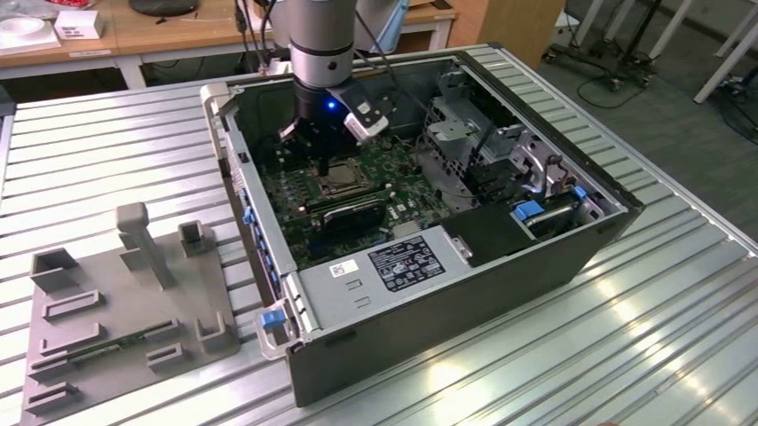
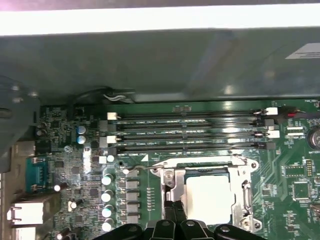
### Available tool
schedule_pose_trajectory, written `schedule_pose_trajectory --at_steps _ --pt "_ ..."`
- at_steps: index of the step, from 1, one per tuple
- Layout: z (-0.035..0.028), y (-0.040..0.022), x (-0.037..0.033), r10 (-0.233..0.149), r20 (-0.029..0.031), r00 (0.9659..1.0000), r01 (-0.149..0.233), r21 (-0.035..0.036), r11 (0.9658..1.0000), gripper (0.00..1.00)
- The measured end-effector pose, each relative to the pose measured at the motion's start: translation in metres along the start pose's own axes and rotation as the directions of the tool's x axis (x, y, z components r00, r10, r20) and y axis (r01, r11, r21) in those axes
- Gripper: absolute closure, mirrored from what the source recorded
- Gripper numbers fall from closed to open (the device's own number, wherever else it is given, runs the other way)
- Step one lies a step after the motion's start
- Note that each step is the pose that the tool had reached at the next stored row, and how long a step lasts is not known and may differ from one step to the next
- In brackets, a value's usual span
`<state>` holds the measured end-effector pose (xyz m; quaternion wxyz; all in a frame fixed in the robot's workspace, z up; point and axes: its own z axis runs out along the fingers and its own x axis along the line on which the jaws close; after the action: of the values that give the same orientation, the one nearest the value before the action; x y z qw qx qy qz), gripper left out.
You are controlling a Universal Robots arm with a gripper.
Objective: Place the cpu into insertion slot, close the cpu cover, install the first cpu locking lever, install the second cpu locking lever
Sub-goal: 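Install the first cpu locking lever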
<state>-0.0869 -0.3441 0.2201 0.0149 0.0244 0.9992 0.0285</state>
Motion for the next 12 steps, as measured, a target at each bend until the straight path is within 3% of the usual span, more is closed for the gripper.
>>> schedule_pose_trajectory --at_steps 12 --pt "-0.0004 -0.0007 0.0145 0.0 0.0031 1.0 0.0 -0.0002 1.0 0.89"
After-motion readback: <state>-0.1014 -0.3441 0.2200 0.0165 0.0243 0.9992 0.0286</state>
